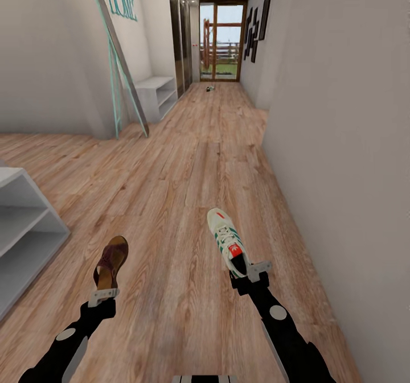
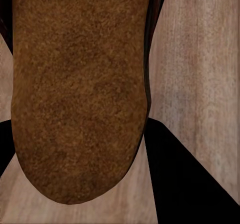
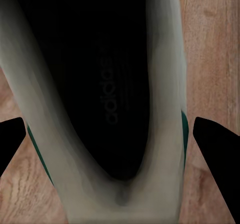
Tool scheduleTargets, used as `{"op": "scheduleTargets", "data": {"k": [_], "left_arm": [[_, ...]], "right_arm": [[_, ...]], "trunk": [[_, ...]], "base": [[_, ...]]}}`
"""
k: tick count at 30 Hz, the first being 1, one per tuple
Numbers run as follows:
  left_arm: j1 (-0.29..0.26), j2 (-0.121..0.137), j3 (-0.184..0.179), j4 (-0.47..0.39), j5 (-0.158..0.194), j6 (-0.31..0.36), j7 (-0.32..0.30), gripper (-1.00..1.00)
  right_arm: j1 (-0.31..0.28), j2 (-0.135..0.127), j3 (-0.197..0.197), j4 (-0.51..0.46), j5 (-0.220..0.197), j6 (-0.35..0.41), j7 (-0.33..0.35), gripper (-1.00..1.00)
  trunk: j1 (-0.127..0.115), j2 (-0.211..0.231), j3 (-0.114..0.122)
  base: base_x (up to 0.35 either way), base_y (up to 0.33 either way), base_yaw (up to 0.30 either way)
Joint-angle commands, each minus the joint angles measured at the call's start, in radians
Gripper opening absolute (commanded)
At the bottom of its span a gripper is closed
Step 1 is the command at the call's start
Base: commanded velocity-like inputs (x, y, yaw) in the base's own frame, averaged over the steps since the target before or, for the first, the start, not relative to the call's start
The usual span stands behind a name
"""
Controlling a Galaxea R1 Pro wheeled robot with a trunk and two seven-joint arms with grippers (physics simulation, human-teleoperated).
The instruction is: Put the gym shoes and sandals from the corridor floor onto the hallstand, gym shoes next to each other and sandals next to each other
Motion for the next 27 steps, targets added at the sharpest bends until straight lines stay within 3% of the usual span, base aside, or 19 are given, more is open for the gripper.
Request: {"op": "scheduleTargets", "data": {"k": [1,10,13,14,27], "left_arm": [[0.0,0.0,0.003,0.001,0.004,-0.001,-0.008,-1.0],[0.0,-0.003,0.001,0.002,0.004,-0.001,-0.008,-1.0],[0.0,-0.004,0.0,0.005,0.002,-0.056,-0.008,-1.0],[0.0,-0.008,0.0,0.008,0.002,-0.092,-0.006,-1.0],[0.0,-0.007,0.001,0.017,0.003,-0.099,-0.006,-1.0]], "right_arm": [[0.0,0.0,-0.001,-0.002,0.011,0.006,0.003,-1.0],[0.0,0.0,-0.002,0.001,0.012,0.006,0.001,-1.0],[0.0,-0.001,-0.003,0.001,0.012,0.006,0.001,-1.0],[0.0,0.0,-0.003,0.002,0.011,0.006,0.001,-1.0],[0.0,0.003,-0.001,0.001,0.012,0.01,-0.027,-1.0]], "trunk": [[-0.004,0.007,0.002],[-0.039,0.07,0.031],[-0.039,0.07,0.031],[-0.039,0.07,0.031],[-0.039,0.07,0.031]], "base": [[0.0,0.0,0.0],[0.0,0.0,0.0],[0.0,0.0,0.0],[0.0,0.0,0.237],[0.0,0.0,0.276]]}}
